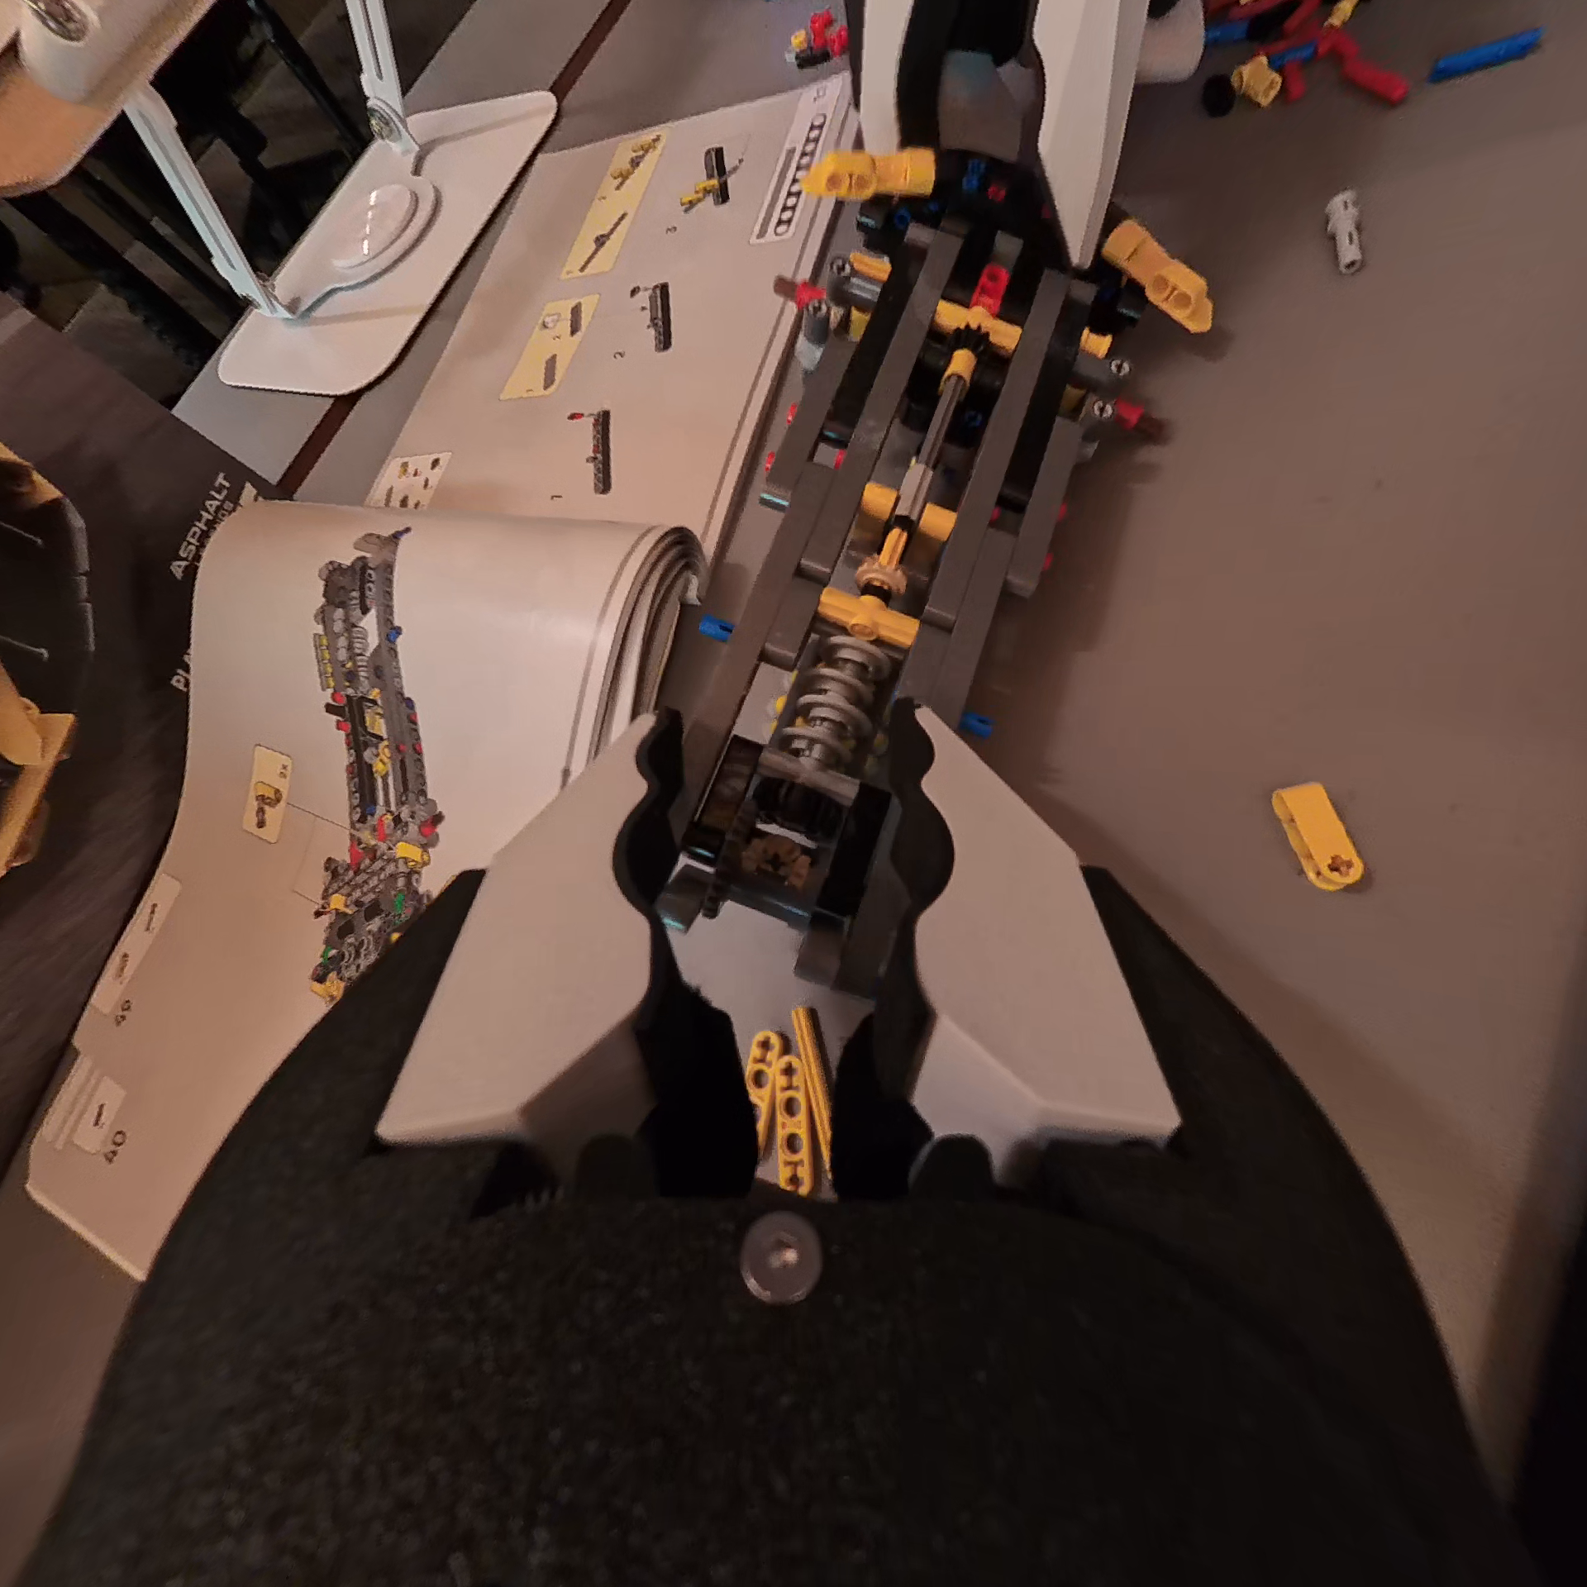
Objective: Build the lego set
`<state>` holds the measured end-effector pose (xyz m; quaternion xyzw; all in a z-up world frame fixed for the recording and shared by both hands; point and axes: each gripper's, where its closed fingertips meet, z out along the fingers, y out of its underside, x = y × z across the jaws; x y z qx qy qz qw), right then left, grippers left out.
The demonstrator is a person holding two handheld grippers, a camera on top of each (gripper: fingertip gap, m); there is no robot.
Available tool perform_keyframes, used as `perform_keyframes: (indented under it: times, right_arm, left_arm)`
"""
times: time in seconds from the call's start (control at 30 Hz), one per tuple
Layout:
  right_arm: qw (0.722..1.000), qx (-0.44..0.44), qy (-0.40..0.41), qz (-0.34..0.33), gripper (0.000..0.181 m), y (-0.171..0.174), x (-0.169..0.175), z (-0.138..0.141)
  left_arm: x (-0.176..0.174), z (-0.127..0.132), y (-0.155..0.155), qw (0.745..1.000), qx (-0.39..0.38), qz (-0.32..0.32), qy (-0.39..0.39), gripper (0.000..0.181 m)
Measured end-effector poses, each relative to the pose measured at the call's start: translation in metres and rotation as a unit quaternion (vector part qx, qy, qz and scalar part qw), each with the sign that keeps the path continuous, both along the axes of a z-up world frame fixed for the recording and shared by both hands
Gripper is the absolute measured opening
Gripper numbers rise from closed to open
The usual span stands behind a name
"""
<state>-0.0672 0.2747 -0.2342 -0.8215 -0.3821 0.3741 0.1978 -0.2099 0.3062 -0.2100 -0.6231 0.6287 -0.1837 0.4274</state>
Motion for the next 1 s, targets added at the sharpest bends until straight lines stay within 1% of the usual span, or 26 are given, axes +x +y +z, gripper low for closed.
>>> perform_keyframes:
  times: [0.17, 0.33, 0.5, 0.6, 0.67, 0.73, 0.8, 0.83, 0.9, 1.0]
  right_arm:
    - [0.999, 0.026, 0.009, -0.017, 0.067, 0.000, 0.006, 0.010]
    - [0.998, 0.044, -0.013, -0.040, 0.067, 0.003, 0.016, 0.006]
    - [0.997, 0.052, 0.020, -0.051, 0.065, 0.001, 0.016, 0.015]
    - [0.997, 0.056, 0.005, -0.056, 0.065, 0.004, 0.018, 0.010]
    - [0.996, 0.061, -0.010, -0.067, 0.065, 0.006, 0.023, 0.009]
    - [0.993, 0.075, -0.029, -0.084, 0.064, 0.005, 0.029, 0.011]
    - [0.987, 0.106, -0.056, -0.106, 0.063, 0.002, 0.033, 0.020]
    - [0.982, 0.129, -0.057, -0.122, 0.062, 0.000, 0.031, 0.029]
    - [0.974, 0.164, -0.022, -0.153, 0.059, -0.010, 0.014, 0.053]
    - [0.962, 0.195, 0.042, -0.185, 0.055, -0.032, -0.022, 0.075]
  left_arm:
    - [0.001, 0.003, 0.000, 1.000, -0.008, 0.001, -0.009, 0.047]
    - [0.004, 0.008, -0.001, 1.000, -0.008, 0.002, -0.019, 0.047]
    - [0.006, 0.016, -0.012, 0.999, -0.013, -0.007, -0.033, 0.047]
    - [0.008, 0.019, -0.019, 0.999, -0.013, -0.013, -0.034, 0.048]
    - [0.009, 0.024, -0.032, 0.999, -0.025, -0.020, -0.040, 0.048]
    - [0.005, 0.020, -0.050, 0.998, -0.057, -0.024, -0.027, 0.048]
    - [-0.003, 0.002, -0.073, 0.991, -0.133, -0.023, 0.012, 0.051]
    - [-0.006, -0.006, -0.085, 0.984, -0.172, -0.022, 0.029, 0.052]
    - [-0.010, -0.013, -0.099, 0.975, -0.217, -0.016, 0.031, 0.052]
    - [-0.018, -0.022, -0.107, 0.971, -0.234, 0.003, 0.039, 0.052]
